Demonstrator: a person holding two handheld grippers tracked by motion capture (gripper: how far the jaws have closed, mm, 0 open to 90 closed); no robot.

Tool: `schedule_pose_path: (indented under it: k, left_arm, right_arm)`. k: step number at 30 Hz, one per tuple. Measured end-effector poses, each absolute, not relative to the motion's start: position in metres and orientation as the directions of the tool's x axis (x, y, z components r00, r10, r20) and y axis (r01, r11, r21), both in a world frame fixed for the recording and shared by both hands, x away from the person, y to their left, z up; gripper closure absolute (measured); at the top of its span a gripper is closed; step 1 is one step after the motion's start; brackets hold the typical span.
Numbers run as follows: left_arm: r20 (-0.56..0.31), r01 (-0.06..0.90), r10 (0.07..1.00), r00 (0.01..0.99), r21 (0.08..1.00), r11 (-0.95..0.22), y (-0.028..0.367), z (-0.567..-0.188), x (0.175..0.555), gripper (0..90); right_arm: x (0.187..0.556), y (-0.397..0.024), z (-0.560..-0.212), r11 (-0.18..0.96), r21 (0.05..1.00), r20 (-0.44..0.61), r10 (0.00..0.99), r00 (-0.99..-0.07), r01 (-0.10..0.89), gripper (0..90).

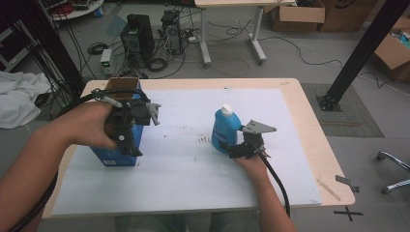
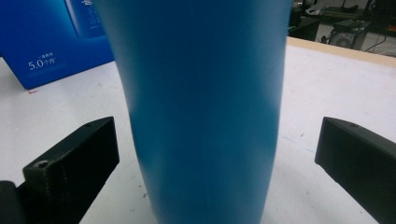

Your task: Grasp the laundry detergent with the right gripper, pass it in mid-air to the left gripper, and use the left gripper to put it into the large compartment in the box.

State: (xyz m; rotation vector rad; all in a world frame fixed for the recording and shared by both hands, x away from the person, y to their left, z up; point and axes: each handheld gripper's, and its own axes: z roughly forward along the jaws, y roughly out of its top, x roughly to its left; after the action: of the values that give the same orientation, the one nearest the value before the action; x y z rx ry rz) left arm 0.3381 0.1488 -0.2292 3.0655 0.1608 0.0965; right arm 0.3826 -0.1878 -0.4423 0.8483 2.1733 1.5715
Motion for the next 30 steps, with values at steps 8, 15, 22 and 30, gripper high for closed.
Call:
schedule_pose_path:
  k: [8, 15, 22, 30]
  left_arm:
    - [0.055, 0.111, 0.115, 0.992, 0.082, -0.990, 0.150, -0.230, 0.336, 0.1]
    - [0.063, 0.108, 0.113, 0.992, 0.077, -0.991, 0.151, -0.229, 0.336, 0.1]
    - [0.059, 0.116, 0.120, 0.991, 0.076, -0.990, 0.149, -0.230, 0.335, 0.1]
    - [0.057, 0.112, 0.116, 0.992, 0.069, -0.991, 0.147, -0.231, 0.336, 0.1]
  right_arm:
    - [0.385, -0.181, -0.443, 0.215, 0.938, 0.072, 0.647, -0.759, 0.272, 1.4]
    - [0.384, -0.178, -0.442, 0.221, 0.941, 0.058, 0.644, -0.763, 0.257, 9.3]
    - [0.383, -0.176, -0.442, 0.228, 0.942, 0.041, 0.647, -0.761, 0.245, 15.6]
    - [0.383, -0.177, -0.442, 0.221, 0.943, 0.054, 0.641, -0.766, 0.250, 22.1]
